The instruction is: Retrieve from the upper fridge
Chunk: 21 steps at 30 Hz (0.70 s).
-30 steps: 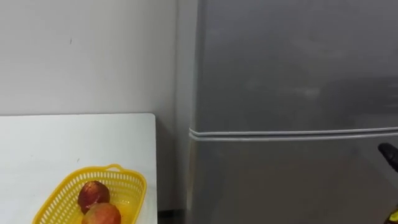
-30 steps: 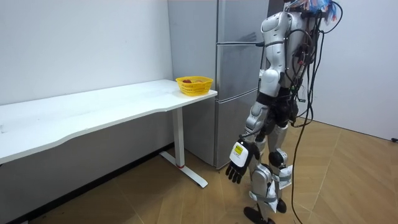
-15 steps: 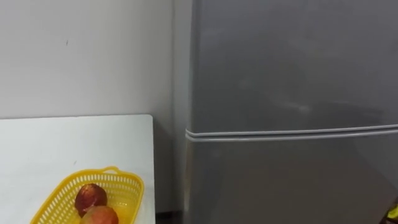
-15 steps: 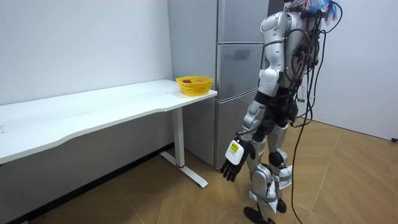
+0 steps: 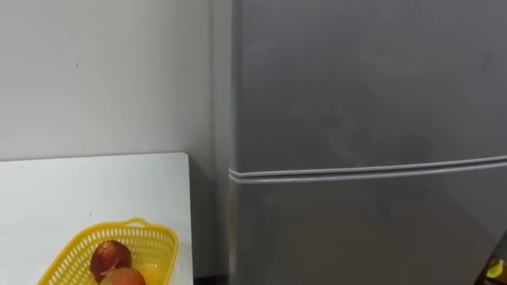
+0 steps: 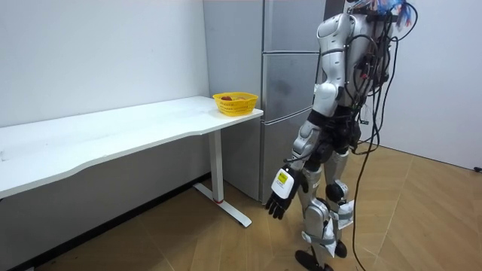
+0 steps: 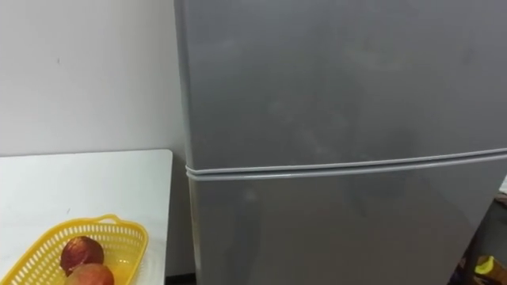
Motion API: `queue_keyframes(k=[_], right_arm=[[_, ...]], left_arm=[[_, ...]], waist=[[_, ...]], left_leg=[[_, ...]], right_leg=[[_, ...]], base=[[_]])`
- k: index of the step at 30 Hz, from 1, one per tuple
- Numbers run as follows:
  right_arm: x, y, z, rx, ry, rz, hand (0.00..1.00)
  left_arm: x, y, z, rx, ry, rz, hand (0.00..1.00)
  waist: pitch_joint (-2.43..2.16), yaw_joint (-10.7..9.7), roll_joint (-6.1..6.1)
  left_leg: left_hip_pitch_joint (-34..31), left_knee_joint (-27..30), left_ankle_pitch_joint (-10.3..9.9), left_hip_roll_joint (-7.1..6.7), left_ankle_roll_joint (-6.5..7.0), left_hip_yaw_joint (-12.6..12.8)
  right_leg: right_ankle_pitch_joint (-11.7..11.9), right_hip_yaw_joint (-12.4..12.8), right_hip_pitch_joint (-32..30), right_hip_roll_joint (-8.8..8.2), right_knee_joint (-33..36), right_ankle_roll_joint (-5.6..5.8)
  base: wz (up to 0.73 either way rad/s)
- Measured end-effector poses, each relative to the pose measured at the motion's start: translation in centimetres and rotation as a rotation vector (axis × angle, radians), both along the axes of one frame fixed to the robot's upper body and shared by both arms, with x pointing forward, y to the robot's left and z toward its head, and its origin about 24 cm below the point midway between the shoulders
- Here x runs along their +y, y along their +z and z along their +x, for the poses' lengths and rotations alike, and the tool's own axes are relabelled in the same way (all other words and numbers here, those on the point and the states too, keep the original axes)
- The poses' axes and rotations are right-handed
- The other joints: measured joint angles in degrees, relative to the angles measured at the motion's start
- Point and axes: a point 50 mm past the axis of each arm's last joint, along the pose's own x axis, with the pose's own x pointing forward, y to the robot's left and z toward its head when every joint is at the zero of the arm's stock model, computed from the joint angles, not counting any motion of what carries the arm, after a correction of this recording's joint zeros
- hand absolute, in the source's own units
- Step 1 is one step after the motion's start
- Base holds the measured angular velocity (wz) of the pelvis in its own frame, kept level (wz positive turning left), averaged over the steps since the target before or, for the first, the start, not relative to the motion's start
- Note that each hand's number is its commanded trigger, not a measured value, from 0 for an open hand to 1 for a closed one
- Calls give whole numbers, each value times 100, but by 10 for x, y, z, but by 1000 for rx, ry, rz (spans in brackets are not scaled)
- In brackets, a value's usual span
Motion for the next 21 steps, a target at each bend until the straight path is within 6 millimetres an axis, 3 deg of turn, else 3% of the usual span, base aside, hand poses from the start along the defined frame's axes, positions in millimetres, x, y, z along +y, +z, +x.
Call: queue_keyframes(k=[6,14,21], right_arm=[[17,-43,-35,193,19,150,0],[36,-73,-71,343,-3,295,0],[49,-88,-94,433,-2,396,0]], left_arm=[[-1,0,-1,8,-8,-7,0],[-1,0,2,-3,-11,-8,0],[-3,-1,2,2,-8,-24,0]], waist=[[-6,17,66],[16,-11,65],[-26,5,121]], left_leg=[[-1,-15,0,-5,0,-28],[-2,2,0,-9,0,-56],[20,3,-1,-17,0,-77]], right_leg=[[-5,-31,25,-1,-2,3],[-10,-116,69,-15,-84,4],[-12,-127,82,-16,-72,8]], base=[[2],[3],[2]])
